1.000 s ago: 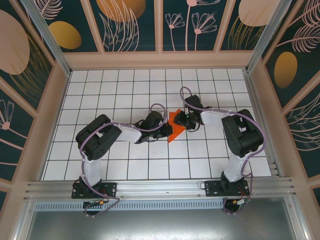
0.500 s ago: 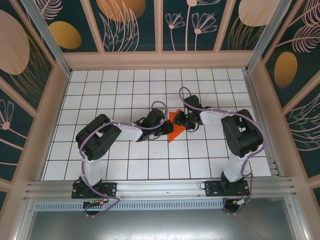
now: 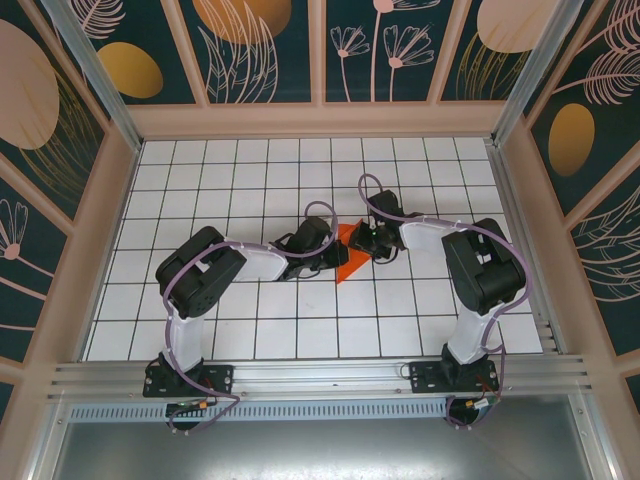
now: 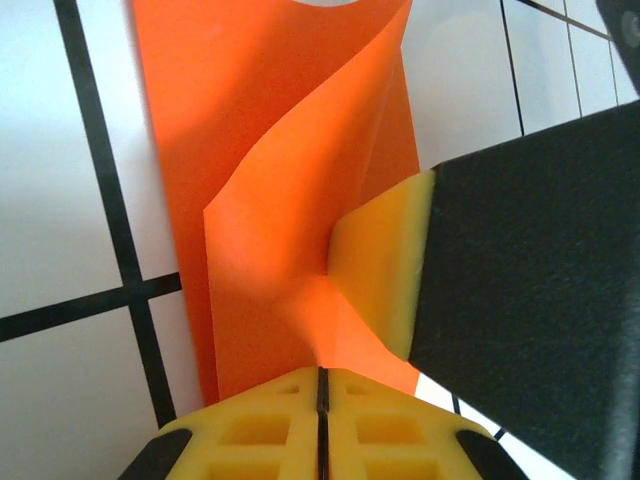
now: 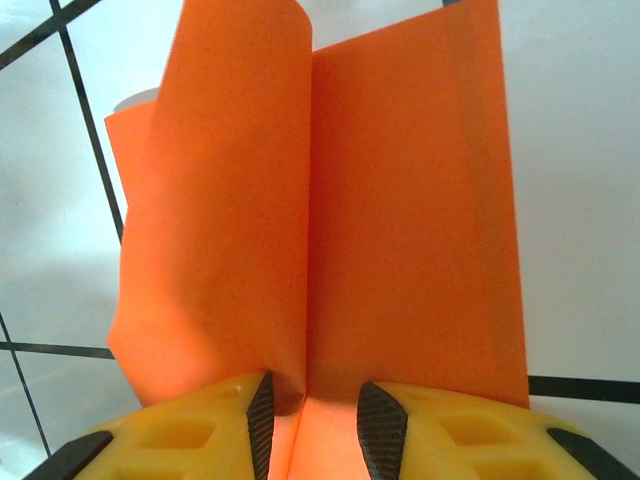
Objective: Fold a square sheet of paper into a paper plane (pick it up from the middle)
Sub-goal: Fourth fold the wing at the center of the table.
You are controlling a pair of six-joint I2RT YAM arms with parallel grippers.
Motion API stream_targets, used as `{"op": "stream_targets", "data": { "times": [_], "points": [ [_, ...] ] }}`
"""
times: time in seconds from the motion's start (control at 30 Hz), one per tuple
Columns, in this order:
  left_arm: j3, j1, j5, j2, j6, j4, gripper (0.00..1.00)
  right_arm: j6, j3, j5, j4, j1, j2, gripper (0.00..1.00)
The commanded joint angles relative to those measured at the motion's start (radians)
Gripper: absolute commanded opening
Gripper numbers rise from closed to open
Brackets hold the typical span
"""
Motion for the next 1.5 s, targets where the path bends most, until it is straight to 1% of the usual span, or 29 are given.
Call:
{"op": "stream_targets", "data": {
  "times": [0.0, 0.33, 0.43, 0.6, 0.73, 0.9, 1.03, 1.1, 1.2, 1.27, 1.37, 1.47],
  "points": [
    [0.020, 0.008, 0.000, 0.014, 0.023, -0.013, 0.11, -0.007, -0.111, 0.214, -0.109, 0.008, 0.265, 0.36],
    [0.014, 0.008, -0.005, 0.027, 0.014, -0.043, 0.10, -0.008, -0.109, 0.208, -0.107, 0.012, 0.274, 0.36],
    [0.014, 0.008, -0.007, 0.034, 0.012, -0.066, 0.09, -0.008, -0.108, 0.202, -0.108, 0.012, 0.268, 0.37],
    [0.015, 0.009, -0.008, 0.047, 0.014, -0.103, 0.06, -0.007, -0.102, 0.158, -0.112, 0.010, 0.222, 0.36],
    [0.010, 0.009, -0.004, 0.053, 0.025, -0.131, 0.00, -0.022, -0.077, 0.063, -0.113, -0.012, 0.104, 0.37],
    [0.000, 0.009, 0.011, 0.060, 0.050, -0.141, 0.00, -0.077, -0.026, -0.064, -0.086, -0.077, -0.082, 0.38],
    [-0.030, 0.010, 0.022, 0.066, 0.073, -0.145, 0.00, -0.144, -0.030, -0.167, -0.004, -0.112, -0.189, 0.38],
    [-0.033, 0.009, 0.025, 0.065, 0.082, -0.148, 0.00, -0.171, -0.045, -0.199, 0.035, -0.111, -0.207, 0.33],
    [-0.039, 0.009, 0.032, 0.061, 0.100, -0.149, 0.00, -0.200, -0.071, -0.279, 0.088, -0.111, -0.188, 0.16],
    [-0.035, 0.010, 0.033, 0.060, 0.113, -0.162, 0.00, -0.208, -0.080, -0.316, 0.116, -0.104, -0.162, 0.07],
    [-0.029, 0.009, 0.032, 0.060, 0.114, -0.173, 0.00, -0.214, -0.090, -0.325, 0.147, -0.090, -0.129, 0.01],
    [-0.029, 0.009, 0.033, 0.060, 0.108, -0.172, 0.00, -0.218, -0.100, -0.340, 0.170, -0.084, -0.096, 0.00]
  ]
}}
